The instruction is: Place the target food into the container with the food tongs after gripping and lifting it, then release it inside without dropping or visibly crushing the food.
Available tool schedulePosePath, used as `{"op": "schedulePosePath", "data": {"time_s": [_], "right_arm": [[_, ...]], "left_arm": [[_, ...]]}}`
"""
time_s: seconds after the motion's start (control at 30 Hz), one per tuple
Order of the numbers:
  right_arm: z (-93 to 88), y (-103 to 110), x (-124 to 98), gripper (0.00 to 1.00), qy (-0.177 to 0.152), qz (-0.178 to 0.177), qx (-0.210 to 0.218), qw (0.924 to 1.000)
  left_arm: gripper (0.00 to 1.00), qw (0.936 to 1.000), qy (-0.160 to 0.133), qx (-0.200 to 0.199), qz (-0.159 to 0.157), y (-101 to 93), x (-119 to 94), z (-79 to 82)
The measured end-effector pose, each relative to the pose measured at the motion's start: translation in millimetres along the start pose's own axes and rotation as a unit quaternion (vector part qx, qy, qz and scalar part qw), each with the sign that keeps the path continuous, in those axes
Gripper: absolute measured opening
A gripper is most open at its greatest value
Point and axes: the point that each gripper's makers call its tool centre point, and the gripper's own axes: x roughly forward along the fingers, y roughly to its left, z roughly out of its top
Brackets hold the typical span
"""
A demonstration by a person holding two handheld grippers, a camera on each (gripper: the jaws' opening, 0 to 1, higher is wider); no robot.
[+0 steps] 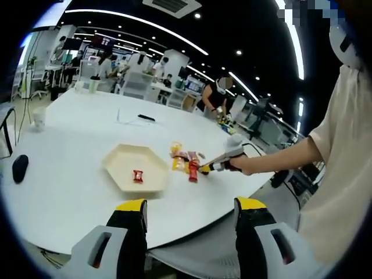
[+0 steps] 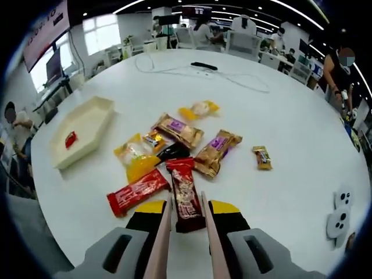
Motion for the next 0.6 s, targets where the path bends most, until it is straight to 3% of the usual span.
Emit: {"op": "schedulePosePath", "data": {"time_s": [0.6], "right_arm": [[-2.6, -1.3, -0.3, 0.27, -0.008, 0.005, 0.029, 0.9995]], "left_arm": [[0.6, 1.0, -0.001, 0.003, -0.001, -1.5, 2.9, 4.4]]}}
